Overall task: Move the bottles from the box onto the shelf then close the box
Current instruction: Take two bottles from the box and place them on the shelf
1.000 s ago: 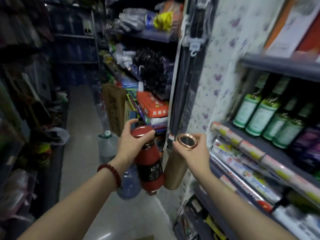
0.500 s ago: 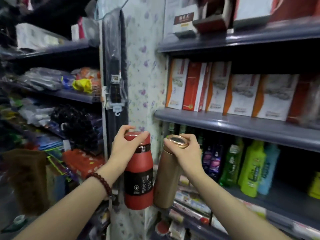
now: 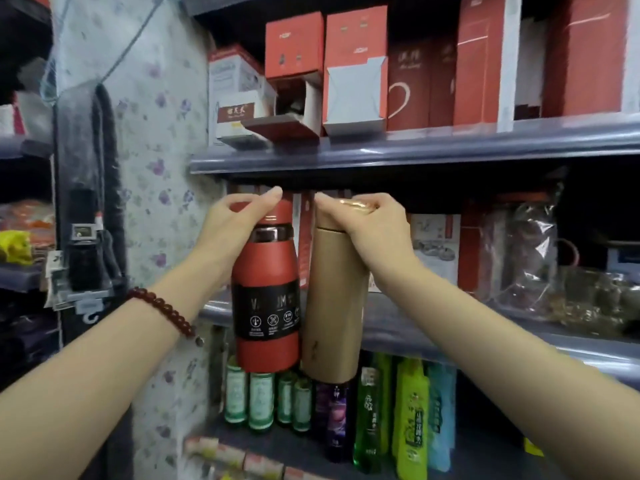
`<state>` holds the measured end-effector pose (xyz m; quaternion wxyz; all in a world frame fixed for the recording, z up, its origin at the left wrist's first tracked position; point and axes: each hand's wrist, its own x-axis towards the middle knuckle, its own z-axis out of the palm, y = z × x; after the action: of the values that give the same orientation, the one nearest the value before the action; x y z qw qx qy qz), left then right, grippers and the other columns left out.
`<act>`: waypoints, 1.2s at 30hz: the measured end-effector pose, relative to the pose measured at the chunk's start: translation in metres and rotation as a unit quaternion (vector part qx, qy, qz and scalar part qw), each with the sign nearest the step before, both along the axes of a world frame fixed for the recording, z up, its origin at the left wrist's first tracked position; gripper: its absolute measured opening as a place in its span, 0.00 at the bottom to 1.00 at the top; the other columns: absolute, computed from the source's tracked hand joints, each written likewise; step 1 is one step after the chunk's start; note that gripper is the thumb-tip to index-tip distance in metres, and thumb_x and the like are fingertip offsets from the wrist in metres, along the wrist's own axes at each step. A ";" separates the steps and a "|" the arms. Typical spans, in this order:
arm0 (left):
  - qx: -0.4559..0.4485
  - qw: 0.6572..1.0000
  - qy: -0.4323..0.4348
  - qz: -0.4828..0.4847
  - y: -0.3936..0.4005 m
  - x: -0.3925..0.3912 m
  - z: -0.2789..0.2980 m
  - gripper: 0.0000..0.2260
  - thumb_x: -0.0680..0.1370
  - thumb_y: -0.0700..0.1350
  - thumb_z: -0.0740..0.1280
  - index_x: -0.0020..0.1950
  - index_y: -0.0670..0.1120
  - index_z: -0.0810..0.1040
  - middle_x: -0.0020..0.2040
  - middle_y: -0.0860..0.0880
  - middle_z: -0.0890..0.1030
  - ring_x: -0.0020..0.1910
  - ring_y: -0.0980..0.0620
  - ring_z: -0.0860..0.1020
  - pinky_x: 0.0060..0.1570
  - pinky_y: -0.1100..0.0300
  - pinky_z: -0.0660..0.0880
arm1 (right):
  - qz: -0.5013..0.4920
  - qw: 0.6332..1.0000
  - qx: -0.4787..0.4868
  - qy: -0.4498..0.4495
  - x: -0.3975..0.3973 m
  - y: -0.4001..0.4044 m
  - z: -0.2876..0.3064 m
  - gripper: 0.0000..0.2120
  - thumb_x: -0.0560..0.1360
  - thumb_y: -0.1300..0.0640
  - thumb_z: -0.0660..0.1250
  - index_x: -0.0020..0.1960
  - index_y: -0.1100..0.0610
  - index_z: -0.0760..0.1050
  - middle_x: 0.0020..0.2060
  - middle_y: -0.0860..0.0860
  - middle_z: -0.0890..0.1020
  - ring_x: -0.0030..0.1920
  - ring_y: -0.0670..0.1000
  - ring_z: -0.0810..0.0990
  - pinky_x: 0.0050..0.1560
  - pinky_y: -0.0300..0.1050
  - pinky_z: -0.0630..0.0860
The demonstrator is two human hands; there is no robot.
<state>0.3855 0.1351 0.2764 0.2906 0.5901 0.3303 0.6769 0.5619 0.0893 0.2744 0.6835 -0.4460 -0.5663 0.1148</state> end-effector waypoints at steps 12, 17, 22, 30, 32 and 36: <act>0.099 0.995 -0.021 0.020 0.045 0.049 0.046 0.32 0.56 0.66 0.74 0.52 0.47 0.80 0.51 0.48 0.83 0.51 0.51 0.81 0.57 0.50 0.77 | -0.047 0.996 0.072 -0.033 0.028 0.017 0.050 0.32 0.59 0.37 0.77 0.55 0.51 0.73 0.51 0.47 0.80 0.50 0.43 0.79 0.49 0.36 0.75; 0.127 0.991 -0.031 0.007 0.063 0.062 0.028 0.31 0.56 0.65 0.73 0.52 0.47 0.79 0.49 0.50 0.82 0.48 0.53 0.81 0.52 0.57 0.76 | -0.070 0.992 0.102 -0.039 0.033 0.023 0.034 0.31 0.58 0.41 0.79 0.55 0.51 0.73 0.48 0.43 0.82 0.48 0.39 0.80 0.48 0.30 0.75; 0.135 0.990 -0.039 -0.020 0.077 0.067 0.024 0.33 0.56 0.65 0.73 0.53 0.46 0.78 0.49 0.49 0.82 0.47 0.54 0.80 0.49 0.60 0.75 | -0.083 0.990 0.116 -0.016 0.046 0.025 0.031 0.29 0.60 0.43 0.79 0.55 0.50 0.73 0.46 0.42 0.80 0.44 0.35 0.80 0.40 0.22 0.71; 0.144 0.987 -0.025 -0.071 0.079 0.074 0.026 0.30 0.57 0.64 0.72 0.52 0.48 0.78 0.45 0.53 0.82 0.45 0.56 0.81 0.44 0.63 0.74 | -0.119 0.988 0.102 -0.018 0.063 0.028 0.017 0.33 0.60 0.43 0.79 0.59 0.52 0.71 0.47 0.40 0.77 0.45 0.35 0.77 0.40 0.21 0.70; 0.139 0.987 -0.015 -0.081 0.080 0.076 0.027 0.28 0.58 0.63 0.74 0.52 0.48 0.78 0.46 0.52 0.82 0.47 0.54 0.81 0.46 0.61 0.75 | -0.121 0.989 0.089 -0.010 0.066 0.031 0.020 0.33 0.60 0.42 0.78 0.60 0.52 0.71 0.49 0.42 0.78 0.48 0.37 0.77 0.43 0.27 0.73; 0.088 0.989 -0.009 -0.116 0.091 0.077 0.032 0.27 0.59 0.61 0.75 0.51 0.49 0.78 0.49 0.50 0.83 0.50 0.50 0.82 0.52 0.53 0.77 | -0.117 0.992 0.043 0.000 0.071 0.046 0.028 0.38 0.57 0.38 0.78 0.61 0.54 0.71 0.53 0.46 0.80 0.53 0.46 0.79 0.52 0.39 0.74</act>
<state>0.4625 0.2257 0.3086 0.3177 0.6413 0.1960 0.6704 0.6331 0.1353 0.3020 0.7108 -0.4793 -0.5147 0.0092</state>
